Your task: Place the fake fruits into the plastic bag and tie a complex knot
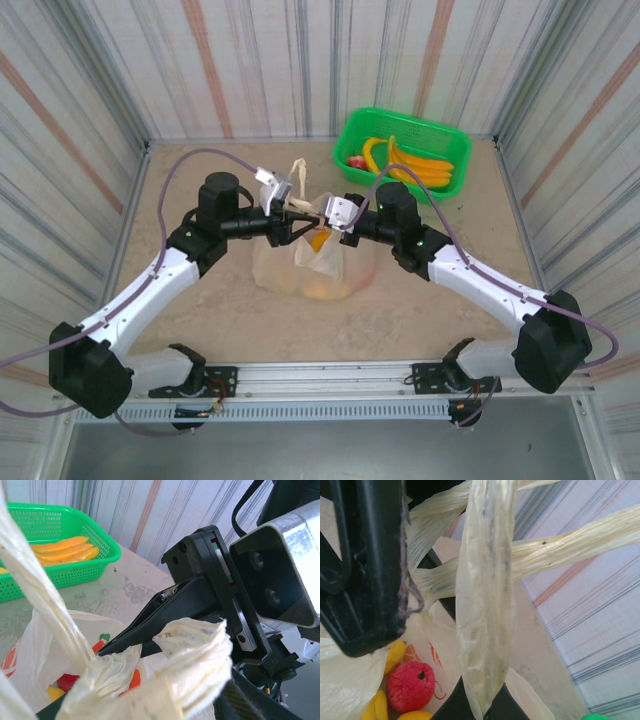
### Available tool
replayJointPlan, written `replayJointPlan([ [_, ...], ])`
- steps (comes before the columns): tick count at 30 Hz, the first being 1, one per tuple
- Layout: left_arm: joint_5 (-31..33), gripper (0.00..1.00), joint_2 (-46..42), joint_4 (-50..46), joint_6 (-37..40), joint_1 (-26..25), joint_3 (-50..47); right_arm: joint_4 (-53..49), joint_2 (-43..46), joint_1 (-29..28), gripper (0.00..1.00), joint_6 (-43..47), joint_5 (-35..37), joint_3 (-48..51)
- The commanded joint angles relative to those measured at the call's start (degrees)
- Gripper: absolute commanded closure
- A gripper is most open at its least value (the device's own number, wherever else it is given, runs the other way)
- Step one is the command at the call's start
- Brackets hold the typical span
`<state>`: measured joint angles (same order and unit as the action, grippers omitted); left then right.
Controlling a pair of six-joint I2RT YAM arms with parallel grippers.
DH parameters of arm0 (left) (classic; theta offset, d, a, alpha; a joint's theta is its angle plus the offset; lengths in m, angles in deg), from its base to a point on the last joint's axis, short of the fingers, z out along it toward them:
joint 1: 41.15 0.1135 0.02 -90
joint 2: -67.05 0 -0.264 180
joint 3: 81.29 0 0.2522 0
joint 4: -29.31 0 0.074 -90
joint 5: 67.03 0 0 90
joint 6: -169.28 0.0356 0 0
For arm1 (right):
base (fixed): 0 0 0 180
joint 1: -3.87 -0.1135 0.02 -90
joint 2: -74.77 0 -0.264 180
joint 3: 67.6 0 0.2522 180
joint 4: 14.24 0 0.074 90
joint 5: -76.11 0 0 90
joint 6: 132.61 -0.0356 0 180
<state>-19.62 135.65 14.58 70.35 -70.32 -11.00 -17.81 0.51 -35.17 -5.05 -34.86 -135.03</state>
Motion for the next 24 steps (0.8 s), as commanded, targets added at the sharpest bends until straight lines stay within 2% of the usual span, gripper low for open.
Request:
replayJointPlan([
  [1,-1.67,0.46,-0.10,2.84,-0.35,-0.98,-0.38,-1.47,-0.85,-0.93,1.00,-1.53,0.45,-1.32],
  [4,-0.13,0.42,0.75,2.92,-1.06,-1.45,0.08,-1.11,-1.47,-1.81,1.00,-1.31,0.99,-1.85],
  [8,3.29,0.41,1.56,2.82,-1.88,-1.69,1.08,-0.32,-1.59,-2.56,1.00,-1.38,1.59,-1.83],
  [14,4.18,0.53,2.20,1.03,0.66,-2.63,2.03,-0.42,-1.57,-2.83,1.00,-0.88,1.81,-1.77],
  [18,6.65,0.45,2.67,-1.59,1.49,-2.58,2.99,-0.45,-0.83,-2.74,1.00,-0.09,0.98,-1.07],
  [22,5.41,0.45,3.08,-3.11,-0.17,-1.63,3.58,3.19,0.93,-2.36,1.00,0.03,3.50,1.37],
  [24,3.89,0.45,3.04,-2.85,-1.07,-1.17,3.35,3.48,1.72,-1.39,1.00,0.09,1.98,1.94],
])
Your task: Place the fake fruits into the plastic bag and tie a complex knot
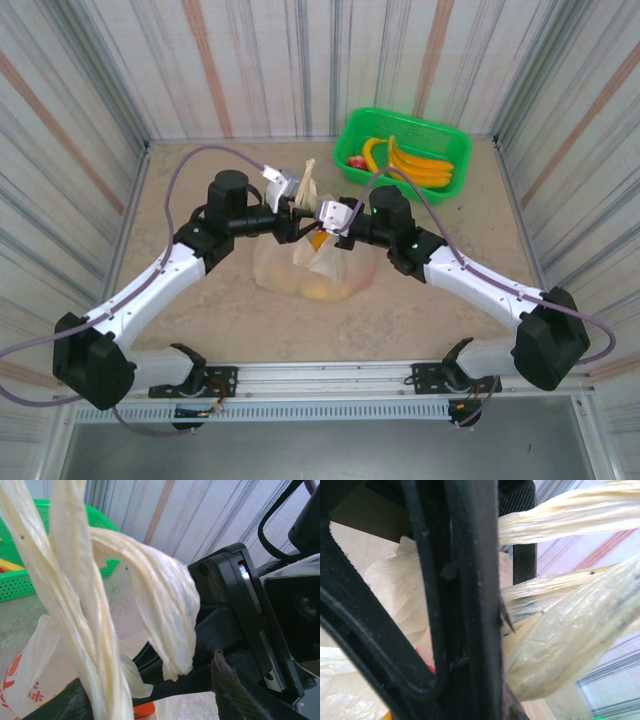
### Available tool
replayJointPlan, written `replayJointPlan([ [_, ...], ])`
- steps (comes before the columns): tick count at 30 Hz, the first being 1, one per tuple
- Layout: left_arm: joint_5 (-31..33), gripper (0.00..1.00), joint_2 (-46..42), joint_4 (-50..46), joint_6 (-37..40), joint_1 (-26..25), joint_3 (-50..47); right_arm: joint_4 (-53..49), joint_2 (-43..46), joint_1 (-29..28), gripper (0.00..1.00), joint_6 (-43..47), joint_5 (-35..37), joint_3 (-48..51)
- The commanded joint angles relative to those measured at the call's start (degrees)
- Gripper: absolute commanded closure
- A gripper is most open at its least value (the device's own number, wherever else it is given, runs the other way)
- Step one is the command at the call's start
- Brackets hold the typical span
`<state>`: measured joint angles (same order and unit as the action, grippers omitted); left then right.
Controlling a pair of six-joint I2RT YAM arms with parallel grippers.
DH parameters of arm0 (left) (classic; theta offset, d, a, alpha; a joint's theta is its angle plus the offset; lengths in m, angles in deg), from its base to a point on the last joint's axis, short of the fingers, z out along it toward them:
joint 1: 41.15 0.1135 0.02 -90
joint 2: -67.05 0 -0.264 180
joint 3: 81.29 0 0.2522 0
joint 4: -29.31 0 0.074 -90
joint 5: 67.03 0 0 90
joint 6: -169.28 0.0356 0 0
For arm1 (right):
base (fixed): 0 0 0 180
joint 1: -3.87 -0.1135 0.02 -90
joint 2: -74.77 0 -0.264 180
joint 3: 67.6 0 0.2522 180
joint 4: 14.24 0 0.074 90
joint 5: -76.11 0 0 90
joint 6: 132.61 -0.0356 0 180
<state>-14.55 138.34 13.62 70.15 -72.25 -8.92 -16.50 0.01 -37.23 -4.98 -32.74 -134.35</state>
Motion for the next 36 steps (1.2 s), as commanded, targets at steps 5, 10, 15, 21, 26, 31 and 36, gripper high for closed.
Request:
replayJointPlan([
  [5,-6.42,0.42,1.14,-4.86,0.07,1.22,2.82,-0.39,3.58,2.62,1.00,2.94,-4.22,1.62],
  [10,-9.45,0.30,1.34,-5.07,-1.88,1.86,3.09,-1.93,4.35,4.97,1.00,3.37,-6.29,1.47],
  [15,-11.33,0.35,2.08,-2.66,-5.90,3.37,2.08,1.93,5.62,5.68,1.00,0.58,-5.52,3.44],
  [21,-13.77,0.40,2.27,2.39,-10.08,4.99,0.96,6.49,6.82,8.35,1.00,-6.45,-6.25,5.42],
  [26,-17.05,0.56,5.04,0.55,-9.31,4.90,3.36,6.86,8.47,9.02,1.00,-5.28,-10.12,6.83],
  [31,-18.03,0.72,6.88,-1.29,-7.98,4.28,4.84,5.35,9.15,9.19,1.00,-3.74,-12.34,6.45],
  [36,-17.32,0.82,6.93,-0.30,-9.13,4.64,4.85,6.54,10.35,10.11,1.00,-5.82,-8.15,7.51],
])
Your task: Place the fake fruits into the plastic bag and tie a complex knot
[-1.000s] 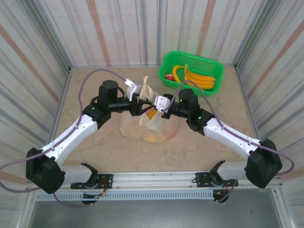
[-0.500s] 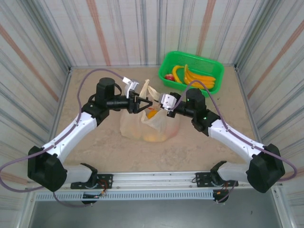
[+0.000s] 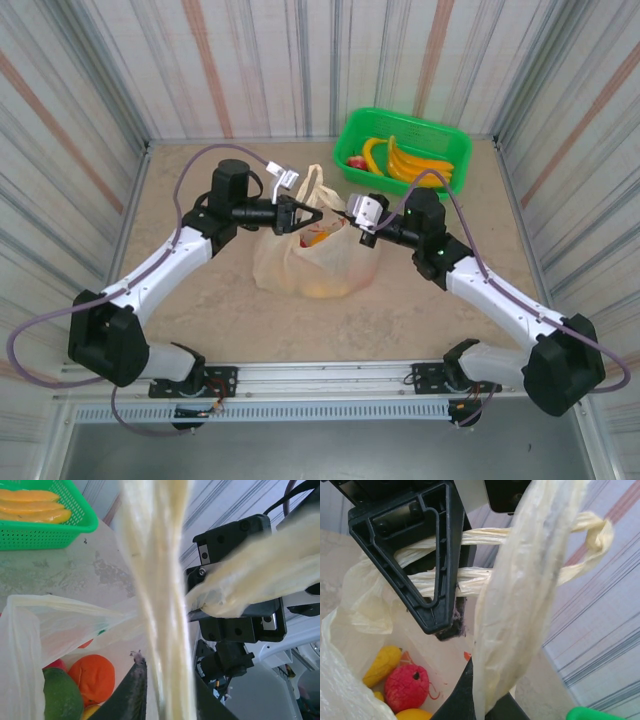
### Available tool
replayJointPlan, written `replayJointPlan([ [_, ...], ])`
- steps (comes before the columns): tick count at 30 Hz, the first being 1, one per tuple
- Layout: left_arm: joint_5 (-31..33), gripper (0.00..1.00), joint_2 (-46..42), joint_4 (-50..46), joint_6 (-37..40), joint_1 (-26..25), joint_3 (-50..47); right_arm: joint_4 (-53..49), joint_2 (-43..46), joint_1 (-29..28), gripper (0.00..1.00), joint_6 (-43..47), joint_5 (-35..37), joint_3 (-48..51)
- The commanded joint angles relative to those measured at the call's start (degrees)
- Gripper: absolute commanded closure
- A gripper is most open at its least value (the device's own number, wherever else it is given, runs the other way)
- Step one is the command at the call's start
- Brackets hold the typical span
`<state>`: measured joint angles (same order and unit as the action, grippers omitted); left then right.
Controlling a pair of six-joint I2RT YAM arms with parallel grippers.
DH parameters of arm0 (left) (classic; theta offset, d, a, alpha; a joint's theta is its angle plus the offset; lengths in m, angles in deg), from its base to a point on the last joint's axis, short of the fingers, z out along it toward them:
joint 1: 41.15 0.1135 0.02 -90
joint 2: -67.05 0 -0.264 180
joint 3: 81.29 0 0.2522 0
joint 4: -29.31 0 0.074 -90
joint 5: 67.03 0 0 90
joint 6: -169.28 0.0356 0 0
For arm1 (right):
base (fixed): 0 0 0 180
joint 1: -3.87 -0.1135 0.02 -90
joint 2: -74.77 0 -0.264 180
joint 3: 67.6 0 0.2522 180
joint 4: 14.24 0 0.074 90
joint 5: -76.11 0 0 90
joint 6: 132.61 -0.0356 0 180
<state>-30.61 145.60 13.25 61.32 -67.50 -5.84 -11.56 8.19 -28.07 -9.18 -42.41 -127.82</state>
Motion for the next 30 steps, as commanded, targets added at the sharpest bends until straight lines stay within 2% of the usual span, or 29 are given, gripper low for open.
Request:
replayJointPlan([
  [1,-1.16,0.83,-0.32,0.32,-0.58,-0.01,1.84,2.77,2.77,1.30,1.00,-2.48,1.87,1.75],
  [5,-1.39,0.83,0.53,-0.72,-0.36,-0.01,3.00,3.92,4.97,2.33,1.00,-4.04,-1.95,3.21],
  [12,-1.58,0.81,2.46,-8.53,5.28,-2.49,6.60,-6.60,1.82,0.28,1.00,2.07,-3.64,-2.73],
  [16,-0.90,0.76,3.54,-13.18,7.59,-3.43,8.99,-7.98,0.58,-1.25,1.00,4.11,-3.87,-3.96],
  [23,-0.01,0.47,2.56,-13.43,7.71,-3.44,9.24,-10.82,-0.65,-2.35,1.00,6.06,-1.98,-4.63],
  [30,0.04,0.27,1.92,-12.02,7.75,-4.05,8.90,-11.08,-1.63,-4.72,1.00,7.74,2.30,-4.65],
])
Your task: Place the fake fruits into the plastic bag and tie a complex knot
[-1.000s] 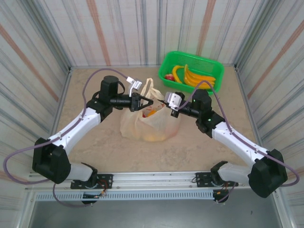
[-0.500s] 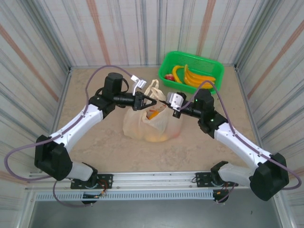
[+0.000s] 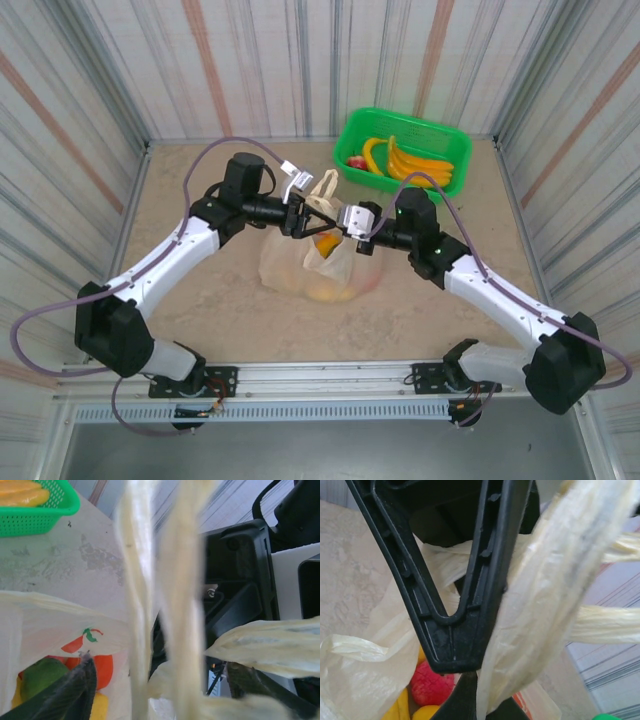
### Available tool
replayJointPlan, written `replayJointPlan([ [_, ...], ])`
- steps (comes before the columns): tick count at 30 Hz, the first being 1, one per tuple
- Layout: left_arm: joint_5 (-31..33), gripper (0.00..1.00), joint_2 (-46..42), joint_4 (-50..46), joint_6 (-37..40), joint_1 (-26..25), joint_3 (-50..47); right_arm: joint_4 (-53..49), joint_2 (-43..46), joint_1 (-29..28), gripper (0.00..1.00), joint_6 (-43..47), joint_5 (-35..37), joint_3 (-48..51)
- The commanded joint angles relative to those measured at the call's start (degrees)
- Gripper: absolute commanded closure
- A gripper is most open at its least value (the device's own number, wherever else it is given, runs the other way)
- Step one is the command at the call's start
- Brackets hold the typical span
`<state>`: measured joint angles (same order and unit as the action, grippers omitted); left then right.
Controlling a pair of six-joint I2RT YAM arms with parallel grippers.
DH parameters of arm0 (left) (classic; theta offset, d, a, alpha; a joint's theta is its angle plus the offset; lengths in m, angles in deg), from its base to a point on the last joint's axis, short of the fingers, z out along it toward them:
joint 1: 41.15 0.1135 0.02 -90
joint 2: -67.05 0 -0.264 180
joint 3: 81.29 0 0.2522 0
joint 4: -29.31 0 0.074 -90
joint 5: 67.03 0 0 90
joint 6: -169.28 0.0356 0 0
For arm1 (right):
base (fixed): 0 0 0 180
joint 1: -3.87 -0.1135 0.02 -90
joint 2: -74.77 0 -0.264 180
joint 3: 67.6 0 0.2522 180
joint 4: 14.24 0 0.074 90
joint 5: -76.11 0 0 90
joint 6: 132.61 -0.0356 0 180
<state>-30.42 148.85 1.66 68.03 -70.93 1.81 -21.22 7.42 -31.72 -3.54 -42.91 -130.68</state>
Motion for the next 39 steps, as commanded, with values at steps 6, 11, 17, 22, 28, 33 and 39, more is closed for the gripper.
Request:
replayJointPlan([
  [6,0.03,0.26,-2.34,-0.88,2.62,-1.07,0.60,-0.61,-1.31,-1.46,1.00,1.63,6.84,-1.65],
  [11,1.34,0.26,-1.92,-0.51,1.77,-1.55,0.59,-0.55,-1.75,-2.35,1.00,1.97,7.04,-1.89],
  [17,5.64,0.28,-1.53,1.78,-0.37,-2.30,0.67,-0.11,-3.05,-4.74,1.00,2.79,9.24,-2.42],
  [22,6.28,0.44,-1.46,2.48,0.51,-3.13,-0.05,-0.05,-3.23,-5.22,1.00,2.77,10.41,-2.62],
  [28,4.87,0.92,-3.29,5.45,2.49,-3.22,-2.30,-0.41,-2.61,-5.01,1.00,1.21,11.63,-2.62],
  [33,6.67,1.00,-6.29,9.96,4.66,-3.14,-5.53,-2.30,2.25,-3.43,0.69,-3.22,6.47,-1.72],
  [39,8.43,1.00,-7.97,12.66,7.88,-3.44,-8.10,0.33,10.30,3.18,0.43,-23.53,-5.15,-2.17],
])
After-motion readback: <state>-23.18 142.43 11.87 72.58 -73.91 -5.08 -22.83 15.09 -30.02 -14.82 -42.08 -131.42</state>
